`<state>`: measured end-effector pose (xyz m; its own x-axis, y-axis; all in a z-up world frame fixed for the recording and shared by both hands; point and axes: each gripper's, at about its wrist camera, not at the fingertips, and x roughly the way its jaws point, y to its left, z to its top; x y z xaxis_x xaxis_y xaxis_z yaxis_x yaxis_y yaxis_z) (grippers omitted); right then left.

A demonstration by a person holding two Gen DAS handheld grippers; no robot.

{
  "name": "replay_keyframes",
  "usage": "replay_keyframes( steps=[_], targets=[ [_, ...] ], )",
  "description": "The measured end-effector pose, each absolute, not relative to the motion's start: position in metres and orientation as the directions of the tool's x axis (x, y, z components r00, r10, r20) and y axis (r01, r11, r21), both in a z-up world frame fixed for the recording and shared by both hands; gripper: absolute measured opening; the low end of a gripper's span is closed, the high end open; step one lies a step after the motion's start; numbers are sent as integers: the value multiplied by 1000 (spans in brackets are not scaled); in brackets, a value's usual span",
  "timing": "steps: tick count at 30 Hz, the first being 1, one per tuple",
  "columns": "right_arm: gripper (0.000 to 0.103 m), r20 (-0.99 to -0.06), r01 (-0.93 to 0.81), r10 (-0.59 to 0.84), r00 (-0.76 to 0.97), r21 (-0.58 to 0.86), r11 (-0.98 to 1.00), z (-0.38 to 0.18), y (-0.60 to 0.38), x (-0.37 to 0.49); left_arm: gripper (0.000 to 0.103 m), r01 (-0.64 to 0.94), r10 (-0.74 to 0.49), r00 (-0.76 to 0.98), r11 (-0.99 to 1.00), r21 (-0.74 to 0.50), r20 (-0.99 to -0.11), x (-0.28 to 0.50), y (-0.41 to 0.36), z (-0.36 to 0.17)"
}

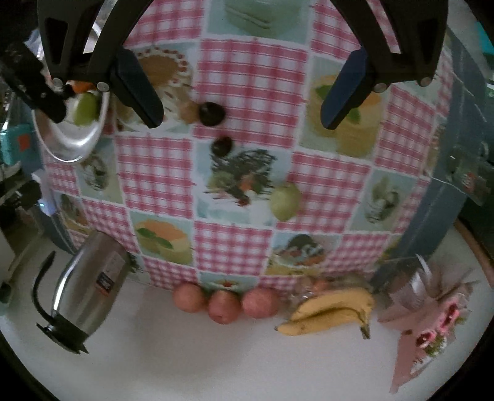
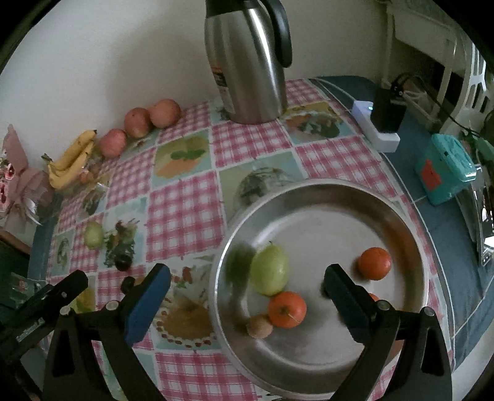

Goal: Organize fruits
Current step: 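Withdraw both open tools from the plate back over the remaining plums and kiwi, then grasp a dark plum with the left tool while the right tool reaches for a kiwi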

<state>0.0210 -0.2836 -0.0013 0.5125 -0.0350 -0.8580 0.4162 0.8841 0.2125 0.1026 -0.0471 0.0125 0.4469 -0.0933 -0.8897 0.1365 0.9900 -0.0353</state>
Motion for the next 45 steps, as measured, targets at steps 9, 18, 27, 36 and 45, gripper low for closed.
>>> replay_keyframes(
  steps=[9,18,27,36,45],
  targets=[
    [100,-841,377,-20,540,220,900,6,-267,26,103,127,-29,495,991,40,-868,106,-27,22],
    [100,-853,305,-8,523,179,935,14,-232,45,103,62,-19,492,998,13,-870,116,1,22],
    [100,-880,220,10,476,130,967,16,-183,75,103,-25,-27,455,999,-43,-890,126,30,12],
    [100,-883,178,27,469,125,976,9,-156,99,103,-113,-36,416,989,-91,-909,137,49,-1],
    [100,-895,158,56,443,139,978,-12,-154,113,103,-166,-60,356,978,-126,-932,146,50,-25]
  ],
)
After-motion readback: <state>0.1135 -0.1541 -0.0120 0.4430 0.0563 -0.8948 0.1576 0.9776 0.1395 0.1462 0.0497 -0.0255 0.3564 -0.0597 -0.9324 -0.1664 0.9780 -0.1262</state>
